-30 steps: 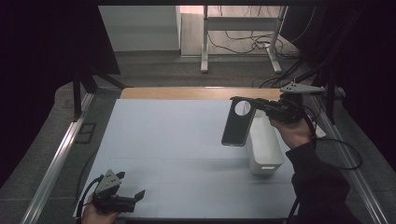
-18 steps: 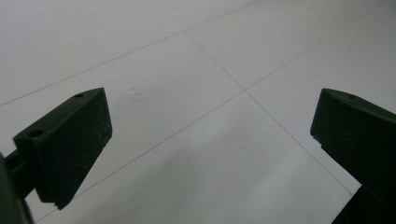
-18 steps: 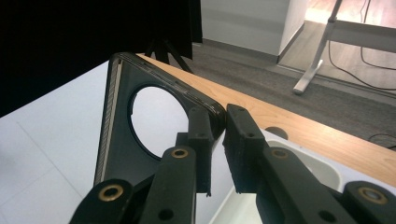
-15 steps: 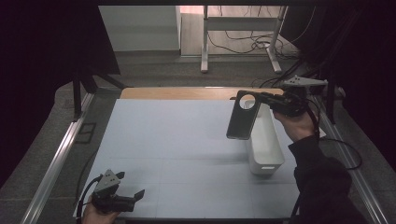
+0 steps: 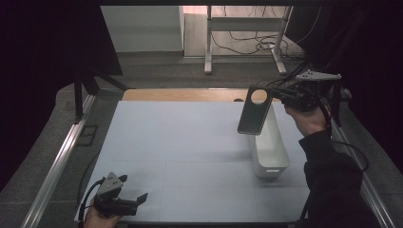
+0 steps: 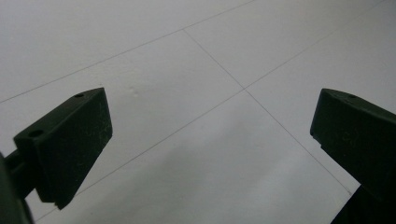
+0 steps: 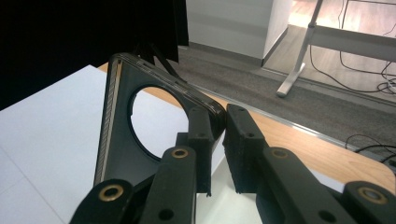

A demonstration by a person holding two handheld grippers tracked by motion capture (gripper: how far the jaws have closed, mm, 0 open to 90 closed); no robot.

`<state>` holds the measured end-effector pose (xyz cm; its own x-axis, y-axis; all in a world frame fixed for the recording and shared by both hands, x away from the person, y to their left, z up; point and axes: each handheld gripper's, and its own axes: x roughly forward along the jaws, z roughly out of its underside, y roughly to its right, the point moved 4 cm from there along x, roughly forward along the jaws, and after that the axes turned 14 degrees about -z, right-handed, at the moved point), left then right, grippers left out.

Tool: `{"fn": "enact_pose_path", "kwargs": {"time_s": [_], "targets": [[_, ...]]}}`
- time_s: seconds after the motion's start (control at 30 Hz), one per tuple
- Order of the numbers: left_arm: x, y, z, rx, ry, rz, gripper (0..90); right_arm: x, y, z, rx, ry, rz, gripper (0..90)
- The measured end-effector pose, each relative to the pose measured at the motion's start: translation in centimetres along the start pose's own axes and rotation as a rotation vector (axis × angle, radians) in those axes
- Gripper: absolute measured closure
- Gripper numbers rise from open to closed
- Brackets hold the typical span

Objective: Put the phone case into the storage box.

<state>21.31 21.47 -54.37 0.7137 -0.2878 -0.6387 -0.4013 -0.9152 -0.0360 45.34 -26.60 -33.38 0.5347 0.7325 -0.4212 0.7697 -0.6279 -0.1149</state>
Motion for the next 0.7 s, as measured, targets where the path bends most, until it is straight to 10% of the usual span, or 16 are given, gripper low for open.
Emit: {"fn": "enact_pose_path", "kwargs": {"time_s": [0.7], "targets": [[0.0, -0.1, 0.0, -0.007, -0.001, 0.016, 0.0, -0.3, 3.8, -0.6, -0.003, -0.004, 0.048, 80.3]]}}
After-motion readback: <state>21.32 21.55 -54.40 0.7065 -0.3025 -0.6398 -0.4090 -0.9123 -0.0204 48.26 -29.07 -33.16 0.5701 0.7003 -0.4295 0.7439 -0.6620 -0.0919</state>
